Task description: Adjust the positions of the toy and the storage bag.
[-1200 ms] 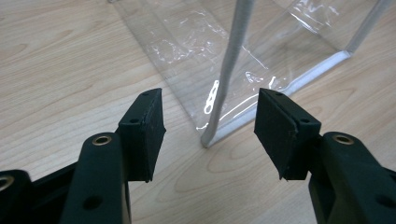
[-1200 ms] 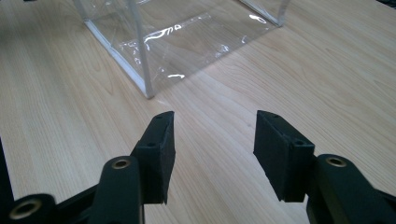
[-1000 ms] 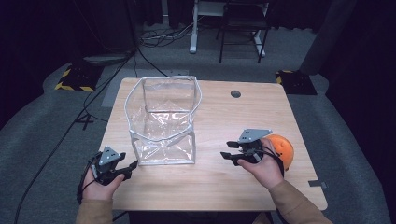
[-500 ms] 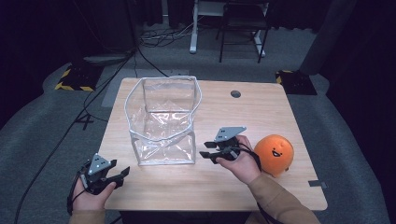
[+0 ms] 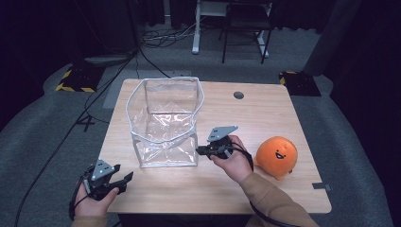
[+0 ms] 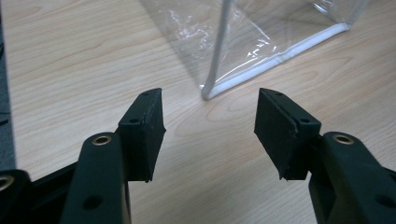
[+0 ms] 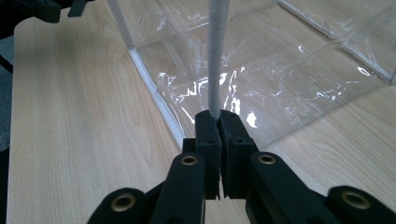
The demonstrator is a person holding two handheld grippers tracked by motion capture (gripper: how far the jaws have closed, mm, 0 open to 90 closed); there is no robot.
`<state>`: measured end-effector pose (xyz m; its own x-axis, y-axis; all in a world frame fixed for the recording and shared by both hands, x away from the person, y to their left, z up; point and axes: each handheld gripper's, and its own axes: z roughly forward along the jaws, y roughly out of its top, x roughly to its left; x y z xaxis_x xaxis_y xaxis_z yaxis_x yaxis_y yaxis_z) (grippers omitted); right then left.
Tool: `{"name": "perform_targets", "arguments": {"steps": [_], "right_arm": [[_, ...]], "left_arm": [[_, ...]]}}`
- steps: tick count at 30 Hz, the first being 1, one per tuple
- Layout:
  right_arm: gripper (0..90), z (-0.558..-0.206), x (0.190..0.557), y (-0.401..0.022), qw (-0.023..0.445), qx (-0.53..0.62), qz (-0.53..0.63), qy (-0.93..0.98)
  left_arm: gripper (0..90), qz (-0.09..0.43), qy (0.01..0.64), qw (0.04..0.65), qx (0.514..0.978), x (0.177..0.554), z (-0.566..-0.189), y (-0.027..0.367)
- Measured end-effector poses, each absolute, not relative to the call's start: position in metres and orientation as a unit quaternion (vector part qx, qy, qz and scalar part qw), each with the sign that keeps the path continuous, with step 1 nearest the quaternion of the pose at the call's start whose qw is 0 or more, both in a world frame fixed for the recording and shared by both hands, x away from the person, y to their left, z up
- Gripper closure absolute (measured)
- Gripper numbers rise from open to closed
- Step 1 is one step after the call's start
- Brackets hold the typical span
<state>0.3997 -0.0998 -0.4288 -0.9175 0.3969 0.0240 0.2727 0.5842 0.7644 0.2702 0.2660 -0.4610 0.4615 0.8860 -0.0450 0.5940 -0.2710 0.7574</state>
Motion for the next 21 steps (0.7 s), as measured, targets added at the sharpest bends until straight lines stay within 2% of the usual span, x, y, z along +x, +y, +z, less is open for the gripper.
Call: {"name": "perform_targets", "arguments": {"steps": [12, 15, 16, 18, 21], "right_arm": [[88.5, -0.428, 0.382, -0.116, 0.073, 0.203, 0.413, 0.885], [88.5, -0.426, 0.371, -0.126, 0.074, 0.203, 0.412, 0.885], [88.5, -0.426, 0.371, -0.126, 0.074, 0.203, 0.412, 0.885], [88.5, -0.425, 0.363, -0.137, 0.075, 0.207, 0.411, 0.885], [88.5, -0.425, 0.358, -0.144, 0.076, 0.207, 0.410, 0.885]], "left_arm": [[55.7, 0.203, 0.427, 0.364, 0.802, 0.292, -0.460, 0.225], [67.8, 0.197, 0.414, 0.365, 0.811, 0.294, -0.459, 0.217], [67.8, 0.195, 0.407, 0.366, 0.814, 0.295, -0.458, 0.215], [75.1, 0.184, 0.390, 0.361, 0.827, 0.296, -0.457, 0.207], [80.6, 0.176, 0.380, 0.361, 0.833, 0.296, -0.456, 0.202]]}}
